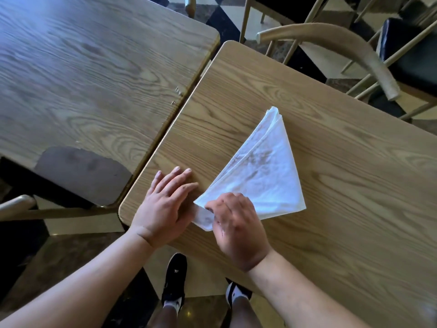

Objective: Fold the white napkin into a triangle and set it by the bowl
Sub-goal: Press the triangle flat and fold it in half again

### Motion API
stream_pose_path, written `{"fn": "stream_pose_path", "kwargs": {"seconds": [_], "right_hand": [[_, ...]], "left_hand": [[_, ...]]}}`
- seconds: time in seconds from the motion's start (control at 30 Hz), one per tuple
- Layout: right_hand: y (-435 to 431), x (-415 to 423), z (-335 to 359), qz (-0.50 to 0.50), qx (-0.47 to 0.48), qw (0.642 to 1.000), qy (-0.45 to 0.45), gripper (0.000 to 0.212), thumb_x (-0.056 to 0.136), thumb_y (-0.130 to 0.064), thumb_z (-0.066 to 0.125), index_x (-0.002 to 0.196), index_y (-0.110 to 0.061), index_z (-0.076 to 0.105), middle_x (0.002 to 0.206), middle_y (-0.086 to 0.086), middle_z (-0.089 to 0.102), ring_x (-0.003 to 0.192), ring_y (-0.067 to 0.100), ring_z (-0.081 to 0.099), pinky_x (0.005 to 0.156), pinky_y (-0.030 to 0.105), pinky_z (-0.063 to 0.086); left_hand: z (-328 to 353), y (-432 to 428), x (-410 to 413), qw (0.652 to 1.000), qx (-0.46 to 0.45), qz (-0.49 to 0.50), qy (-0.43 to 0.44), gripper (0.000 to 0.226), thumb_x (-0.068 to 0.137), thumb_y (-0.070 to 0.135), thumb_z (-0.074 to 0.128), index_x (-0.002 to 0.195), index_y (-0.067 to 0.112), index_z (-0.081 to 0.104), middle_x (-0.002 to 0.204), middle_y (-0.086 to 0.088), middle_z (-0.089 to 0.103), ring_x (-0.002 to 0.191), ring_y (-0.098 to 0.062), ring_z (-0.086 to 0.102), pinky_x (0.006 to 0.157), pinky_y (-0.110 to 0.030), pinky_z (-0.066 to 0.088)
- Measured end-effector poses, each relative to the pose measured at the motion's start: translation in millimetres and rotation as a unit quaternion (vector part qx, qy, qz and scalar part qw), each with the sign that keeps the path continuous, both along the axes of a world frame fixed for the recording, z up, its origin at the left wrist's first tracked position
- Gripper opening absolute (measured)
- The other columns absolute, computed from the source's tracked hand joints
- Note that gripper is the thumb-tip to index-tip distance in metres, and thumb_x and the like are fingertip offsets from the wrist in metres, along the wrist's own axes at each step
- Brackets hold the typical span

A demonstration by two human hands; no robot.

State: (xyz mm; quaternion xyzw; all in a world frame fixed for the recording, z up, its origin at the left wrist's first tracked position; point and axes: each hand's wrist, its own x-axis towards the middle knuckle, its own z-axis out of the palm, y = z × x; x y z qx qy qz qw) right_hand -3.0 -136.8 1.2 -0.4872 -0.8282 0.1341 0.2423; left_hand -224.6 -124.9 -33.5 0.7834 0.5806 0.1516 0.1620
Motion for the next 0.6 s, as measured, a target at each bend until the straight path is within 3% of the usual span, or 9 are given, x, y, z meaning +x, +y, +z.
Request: {"fn": "stream_pose_path", "kwargs": {"seconds": [0.13, 0.27, 0.4, 0.5, 0.6], "right_hand": [[-9, -7, -12, 0.028, 0.005, 0.999, -0.031, 0.019, 0.092, -0.011, 0.055, 0.104, -0.017, 0.069, 0.099, 0.007, 0.065, 0.089, 0.032, 0.062, 0.078, 0.046, 0.054], [-17, -6, -23, 0.049, 0.011, 0.997, -0.057, 0.031, 0.101, -0.013, 0.041, 0.103, -0.016, 0.072, 0.101, 0.007, 0.067, 0.093, 0.033, 0.063, 0.089, 0.046, 0.053], [-20, 0, -28, 0.071, -0.005, 0.996, -0.059, 0.029, 0.086, -0.019, 0.062, 0.113, -0.016, 0.072, 0.111, 0.007, 0.068, 0.104, 0.032, 0.062, 0.100, 0.044, 0.048], [-23, 12, -29, 0.089, -0.028, 0.994, -0.055, 0.043, 0.090, -0.030, 0.066, 0.130, -0.014, 0.068, 0.132, 0.007, 0.066, 0.124, 0.029, 0.060, 0.112, 0.042, 0.046], [-25, 45, -34, 0.118, -0.041, 0.987, -0.100, 0.064, 0.092, -0.037, 0.065, 0.149, -0.010, 0.056, 0.157, 0.009, 0.052, 0.149, 0.026, 0.045, 0.125, 0.045, 0.032]], "left_hand": [[-1, -1, -5, 1.000, -0.003, -0.009, -0.004, 0.044, 0.102, 0.035, 0.047, 0.140, 0.024, 0.066, 0.162, 0.000, 0.050, 0.158, -0.022, 0.032, 0.131, -0.050, 0.019], [4, -2, -2, 0.999, -0.006, 0.015, -0.031, 0.045, 0.108, 0.041, 0.039, 0.136, 0.023, 0.069, 0.160, 0.001, 0.052, 0.158, -0.019, 0.033, 0.131, -0.047, 0.017], [4, -4, 1, 1.000, 0.002, 0.011, 0.019, 0.057, 0.097, 0.060, 0.053, 0.136, 0.020, 0.066, 0.163, 0.000, 0.049, 0.159, -0.022, 0.032, 0.130, -0.053, 0.021], [1, -4, 4, 0.999, 0.015, 0.015, 0.038, 0.063, 0.091, 0.064, 0.059, 0.134, 0.018, 0.067, 0.161, -0.002, 0.051, 0.157, -0.024, 0.036, 0.128, -0.055, 0.024], [2, -4, 5, 0.999, 0.024, 0.019, 0.040, 0.066, 0.087, 0.063, 0.063, 0.133, 0.017, 0.068, 0.160, -0.004, 0.052, 0.156, -0.025, 0.037, 0.128, -0.055, 0.024]]}}
